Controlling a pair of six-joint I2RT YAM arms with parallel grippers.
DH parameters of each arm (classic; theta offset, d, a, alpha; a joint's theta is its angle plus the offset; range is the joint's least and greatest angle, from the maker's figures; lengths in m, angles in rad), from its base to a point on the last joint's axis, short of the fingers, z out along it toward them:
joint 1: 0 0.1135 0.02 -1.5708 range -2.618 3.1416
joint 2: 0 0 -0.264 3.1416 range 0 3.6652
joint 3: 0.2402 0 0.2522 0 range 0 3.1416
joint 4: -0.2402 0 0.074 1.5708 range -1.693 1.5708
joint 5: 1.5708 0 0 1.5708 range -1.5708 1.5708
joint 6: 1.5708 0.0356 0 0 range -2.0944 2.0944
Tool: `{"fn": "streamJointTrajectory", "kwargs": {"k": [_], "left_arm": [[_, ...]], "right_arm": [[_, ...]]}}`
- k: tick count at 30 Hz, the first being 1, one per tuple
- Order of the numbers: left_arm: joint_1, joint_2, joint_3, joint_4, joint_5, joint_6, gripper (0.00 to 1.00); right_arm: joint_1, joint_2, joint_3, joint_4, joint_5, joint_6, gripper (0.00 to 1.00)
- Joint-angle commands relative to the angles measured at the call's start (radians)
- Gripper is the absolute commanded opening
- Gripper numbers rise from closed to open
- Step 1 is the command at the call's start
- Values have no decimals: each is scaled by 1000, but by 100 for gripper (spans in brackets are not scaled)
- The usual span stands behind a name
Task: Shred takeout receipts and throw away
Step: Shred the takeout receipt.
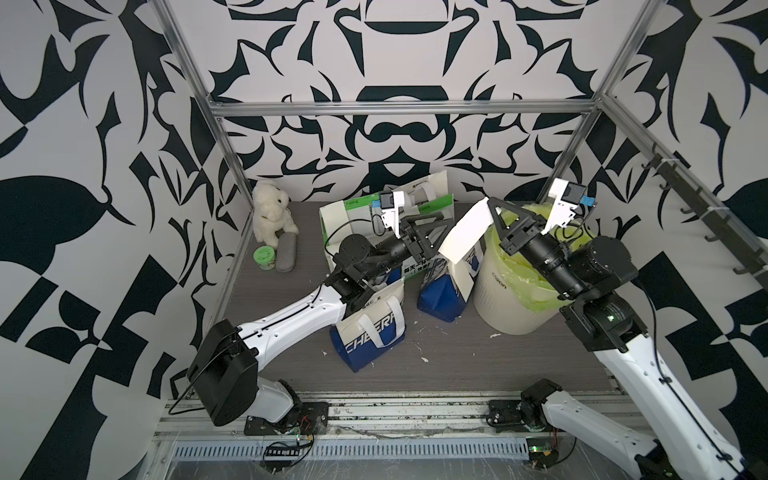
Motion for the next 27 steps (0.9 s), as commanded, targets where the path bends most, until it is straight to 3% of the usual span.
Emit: {"fn": "streamJointTrajectory", "kwargs": {"k": [1,7,16,20,27], "left_arm": [[-4,10,9,98,25,-35,75],[-7,35,15,164,79,-82,75],[-29,48,45,102,107,-56,70],[-36,55,56,110,120,-60,61],[-46,71,69,128,140,-78,35]], "right_arm": [[0,-6,12,33,30,-22,0],[0,0,12,19,40,-28,0],[0,-4,14,20,41,-29,0],[0,-7,6,21,54,-27,0],[0,0,6,25,58,-21,0]]}}
